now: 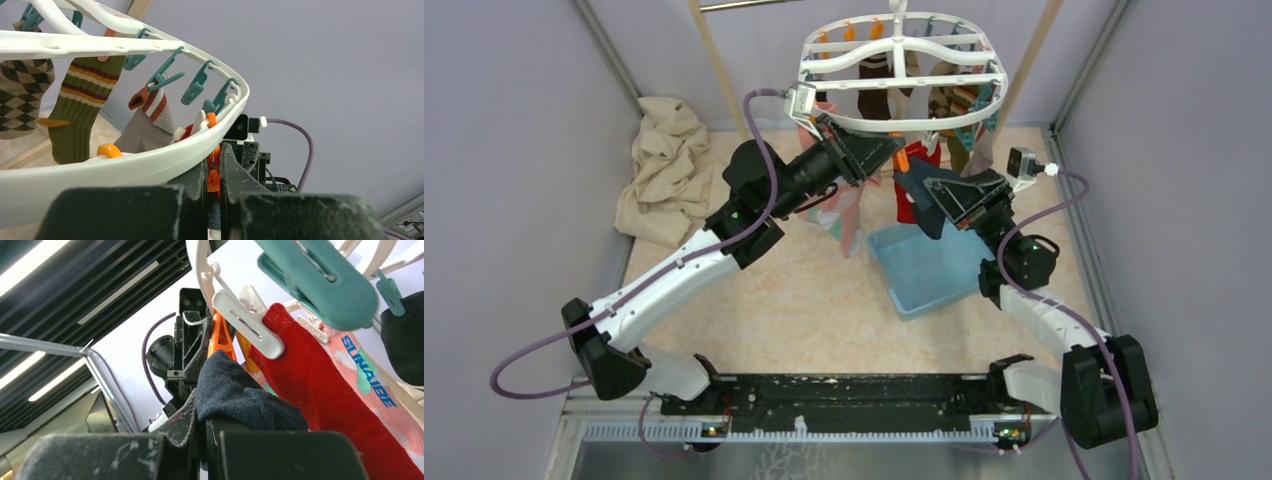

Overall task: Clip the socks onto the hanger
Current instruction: Clamp the sock onto the hanger.

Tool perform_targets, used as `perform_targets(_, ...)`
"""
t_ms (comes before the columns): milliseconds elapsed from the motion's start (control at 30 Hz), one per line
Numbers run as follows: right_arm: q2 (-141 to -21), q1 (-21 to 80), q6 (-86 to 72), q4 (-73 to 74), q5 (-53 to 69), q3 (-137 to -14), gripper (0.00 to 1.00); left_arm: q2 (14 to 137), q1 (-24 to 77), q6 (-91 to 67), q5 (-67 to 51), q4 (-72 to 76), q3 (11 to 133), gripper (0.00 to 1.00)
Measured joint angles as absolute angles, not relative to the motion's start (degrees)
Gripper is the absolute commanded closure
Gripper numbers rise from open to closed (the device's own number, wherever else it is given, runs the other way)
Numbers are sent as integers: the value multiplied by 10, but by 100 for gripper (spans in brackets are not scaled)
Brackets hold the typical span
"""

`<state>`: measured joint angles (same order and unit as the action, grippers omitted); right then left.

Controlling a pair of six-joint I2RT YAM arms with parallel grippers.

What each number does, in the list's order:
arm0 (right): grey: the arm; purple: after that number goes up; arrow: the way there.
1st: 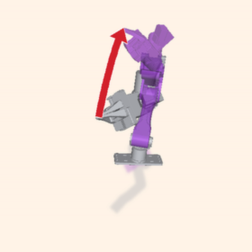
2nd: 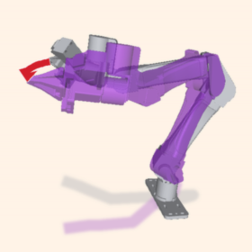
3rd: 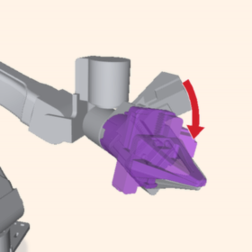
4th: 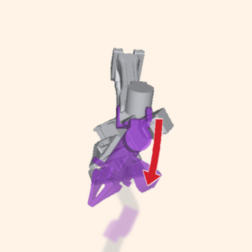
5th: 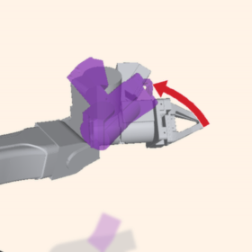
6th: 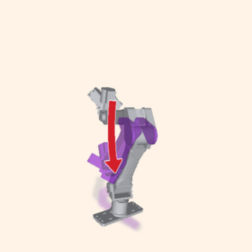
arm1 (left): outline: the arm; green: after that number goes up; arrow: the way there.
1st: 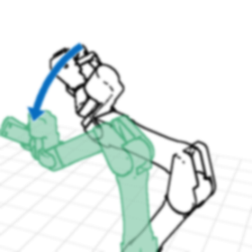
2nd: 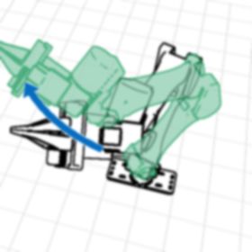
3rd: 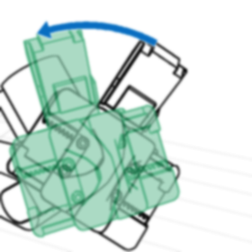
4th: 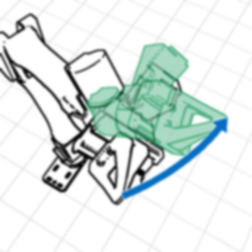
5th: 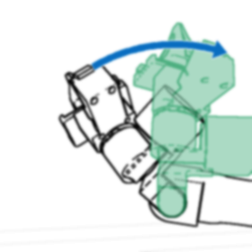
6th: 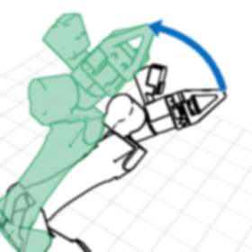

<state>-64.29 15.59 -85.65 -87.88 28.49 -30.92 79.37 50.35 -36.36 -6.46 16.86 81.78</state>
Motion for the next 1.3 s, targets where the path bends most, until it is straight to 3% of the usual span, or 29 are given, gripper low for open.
perform_targets(1000, -709, 176, -855, -883, 291, -384, 100, 793, 502, -369, -70, 185, 811, 100)
perform_targets(1167, -709, 176, -851, -883, 291, -384, 100, 788, 502, -369, -69, 188, 805, 69)
perform_targets(1300, -709, 179, -851, -883, 292, -384, 100, 781, 502, -372, -63, 193, 797, 56)
